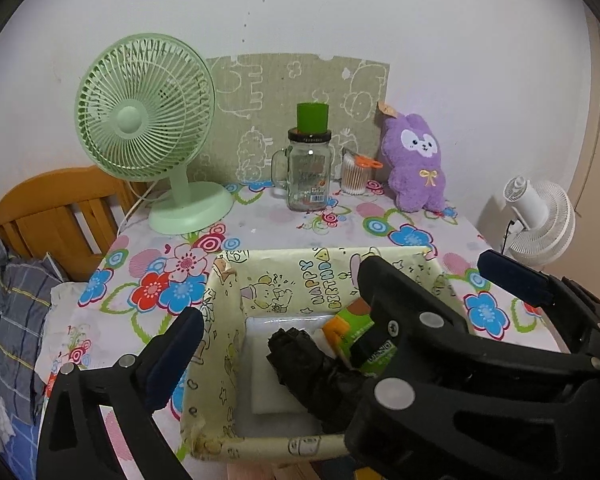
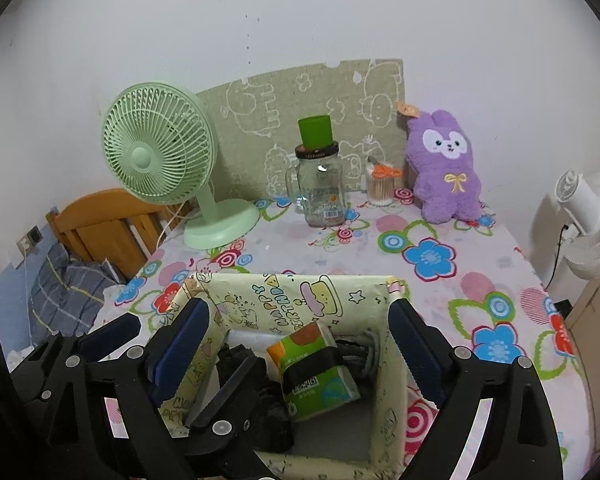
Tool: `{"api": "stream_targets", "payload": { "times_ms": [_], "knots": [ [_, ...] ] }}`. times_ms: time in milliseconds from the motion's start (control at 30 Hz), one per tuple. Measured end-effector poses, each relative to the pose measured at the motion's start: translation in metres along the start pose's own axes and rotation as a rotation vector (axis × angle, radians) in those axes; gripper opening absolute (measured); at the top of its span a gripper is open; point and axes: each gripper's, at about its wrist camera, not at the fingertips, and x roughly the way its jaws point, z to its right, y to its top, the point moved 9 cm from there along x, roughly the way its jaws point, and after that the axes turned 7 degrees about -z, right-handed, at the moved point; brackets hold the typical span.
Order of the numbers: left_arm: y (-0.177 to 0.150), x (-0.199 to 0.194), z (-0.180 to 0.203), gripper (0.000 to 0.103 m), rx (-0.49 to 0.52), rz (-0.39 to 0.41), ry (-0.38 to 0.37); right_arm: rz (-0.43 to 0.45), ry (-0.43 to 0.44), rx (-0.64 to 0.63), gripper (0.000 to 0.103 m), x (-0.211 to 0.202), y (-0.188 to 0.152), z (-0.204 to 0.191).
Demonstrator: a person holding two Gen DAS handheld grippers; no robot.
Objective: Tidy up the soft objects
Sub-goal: 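Lower the black cloth into the basket with the left gripper while the right lowers the tissue pack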
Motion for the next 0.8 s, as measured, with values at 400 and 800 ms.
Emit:
{"api": "stream_targets", "payload": {
  "times_ms": [400, 800],
  "knots": [
    [-0.001, -0.042, 0.009, 0.102, 0.013, 0.064, 0.011, 0.066, -0.037, -0.014, 0.098, -0.048, 0.001, 0.001],
    [-0.011, -0.077, 0.017, 0.103, 0.014, 0.102, 0.015, 0.105, -0.042, -0.023, 0.101, -0.088, -0.007, -0.002]
  ]
}}
